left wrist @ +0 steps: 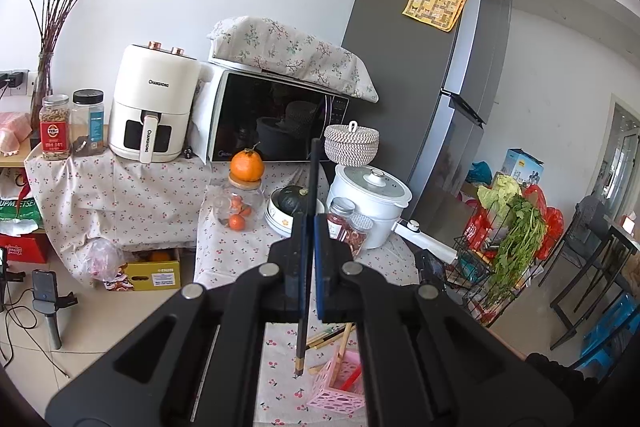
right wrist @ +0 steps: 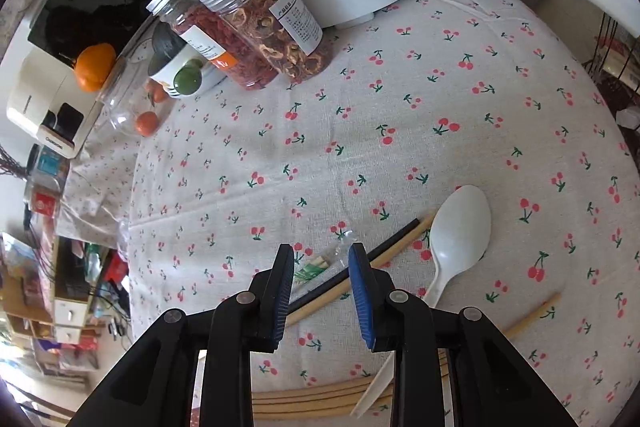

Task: Organize utensils
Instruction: 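Lower the right tool onto the black chopstick beside the white spoon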

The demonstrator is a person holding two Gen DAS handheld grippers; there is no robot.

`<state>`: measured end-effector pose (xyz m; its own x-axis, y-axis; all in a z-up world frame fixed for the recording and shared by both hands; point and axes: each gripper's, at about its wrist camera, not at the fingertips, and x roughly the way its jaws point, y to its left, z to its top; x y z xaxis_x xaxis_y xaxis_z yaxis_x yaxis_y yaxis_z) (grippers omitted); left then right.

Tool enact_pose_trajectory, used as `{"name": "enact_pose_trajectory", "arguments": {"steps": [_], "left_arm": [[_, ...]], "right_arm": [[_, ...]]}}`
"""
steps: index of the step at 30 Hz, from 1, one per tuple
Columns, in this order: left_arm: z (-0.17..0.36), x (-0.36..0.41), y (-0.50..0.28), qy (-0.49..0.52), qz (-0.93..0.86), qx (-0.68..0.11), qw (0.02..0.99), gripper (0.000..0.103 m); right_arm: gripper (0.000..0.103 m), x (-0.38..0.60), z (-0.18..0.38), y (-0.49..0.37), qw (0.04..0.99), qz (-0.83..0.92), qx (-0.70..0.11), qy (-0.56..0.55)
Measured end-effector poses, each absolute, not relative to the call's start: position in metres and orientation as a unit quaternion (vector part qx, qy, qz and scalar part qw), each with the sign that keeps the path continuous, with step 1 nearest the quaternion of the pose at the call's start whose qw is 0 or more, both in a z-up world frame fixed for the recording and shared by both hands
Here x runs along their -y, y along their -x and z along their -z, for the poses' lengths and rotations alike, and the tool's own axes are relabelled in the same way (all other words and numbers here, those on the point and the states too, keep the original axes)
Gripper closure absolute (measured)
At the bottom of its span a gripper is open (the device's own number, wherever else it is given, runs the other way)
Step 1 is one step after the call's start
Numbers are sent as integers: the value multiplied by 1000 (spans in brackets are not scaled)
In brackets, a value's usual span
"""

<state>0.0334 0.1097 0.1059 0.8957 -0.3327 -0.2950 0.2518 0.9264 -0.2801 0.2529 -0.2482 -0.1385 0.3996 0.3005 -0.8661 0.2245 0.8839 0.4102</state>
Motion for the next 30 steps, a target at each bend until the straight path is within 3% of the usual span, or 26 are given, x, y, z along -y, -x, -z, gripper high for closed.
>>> {"name": "enact_pose_trajectory", "arguments": {"steps": [4, 9, 18, 22, 25, 30], "left_arm": [[-106, -109, -34, 118, 153, -172, 966, 99], [-103, -106, -36, 118, 159, -176, 964, 99], [-101, -107, -39, 123, 158, -177, 964, 99], [-100, -109, -41, 129, 159, -178, 962, 99], [-98, -110, -43, 132, 157, -180, 962, 99], [-98, -111, -46, 131, 152, -181, 963, 99]], "right_arm": [[80, 250, 150, -251, 798, -18, -554, -238], [80, 242, 151, -245, 779, 16, -595, -197], [78, 255, 145, -257, 783, 9, -557, -278], [86, 256, 153, -254, 774, 16, -565, -287], [80, 252, 149, -260, 763, 73, -599, -231], [79, 238, 147, -279, 762, 110, -608, -196]]}}
